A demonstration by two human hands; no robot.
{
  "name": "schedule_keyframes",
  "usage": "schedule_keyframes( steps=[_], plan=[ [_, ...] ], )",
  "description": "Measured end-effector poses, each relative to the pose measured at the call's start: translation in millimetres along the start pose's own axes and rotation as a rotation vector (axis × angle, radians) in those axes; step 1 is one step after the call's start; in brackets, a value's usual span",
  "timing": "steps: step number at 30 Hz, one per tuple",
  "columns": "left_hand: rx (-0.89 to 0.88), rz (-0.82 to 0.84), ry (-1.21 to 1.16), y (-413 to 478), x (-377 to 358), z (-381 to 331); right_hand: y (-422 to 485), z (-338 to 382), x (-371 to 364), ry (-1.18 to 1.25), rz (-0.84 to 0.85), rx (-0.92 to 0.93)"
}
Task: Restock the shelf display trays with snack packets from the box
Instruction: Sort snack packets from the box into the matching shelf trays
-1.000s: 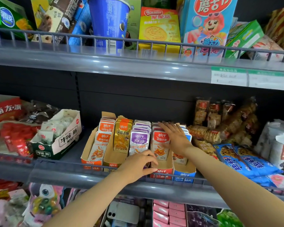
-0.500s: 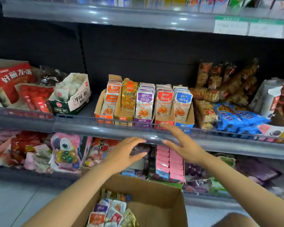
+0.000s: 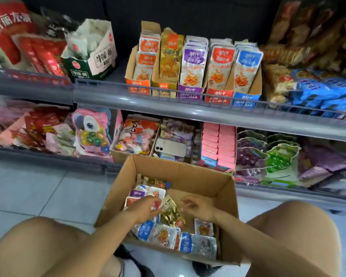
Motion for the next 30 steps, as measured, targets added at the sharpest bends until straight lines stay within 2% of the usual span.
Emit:
schedule_keyframes(
  steps=[5,9,15,18,20,25,30],
  plan=[
    [0.010,0.199,0.024,15.0,-28.3,16.9,27.6,-34.8,-36.9,-0.161,0.152,-0.170],
    [-0.033,0.355,0.104,28.2,-44.0,14.6,34.3,-56.0,-45.0,-0.162,0.123,-0.187],
    [-0.015,0.360,0.210,43.6,-53.6,18.6,39.4,-62.2,-50.5,-0.277,0.126,-0.159],
    [-0.008,0.359,0.187,46.9,-51.3,18.4,43.2,-65.3,-53.1,-0.261,0.094,-0.155],
    [0.003,0.303,0.107,47.8,-48.9,20.4,48.6,-64.6,-52.1,-0.212,0.012,-0.150],
    [0.110,-0.033,-0.210,45.1,-34.8,31.6,52.1,-59.3,-35.0,0.151,-0.286,-0.197],
    [0.163,-0.289,-0.435,39.9,-10.0,21.9,37.6,-40.8,-17.0,0.532,-0.335,-0.125]
  ],
)
Point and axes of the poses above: each hand's wrist, its own y-axis towards the middle knuckle, its own x-axis out of the back of the hand, z = x × y, the point moved 2 cm from there along y, towards the middle knuckle, and after that the axes turned 12 degrees about -x, right-handed, at the moved point
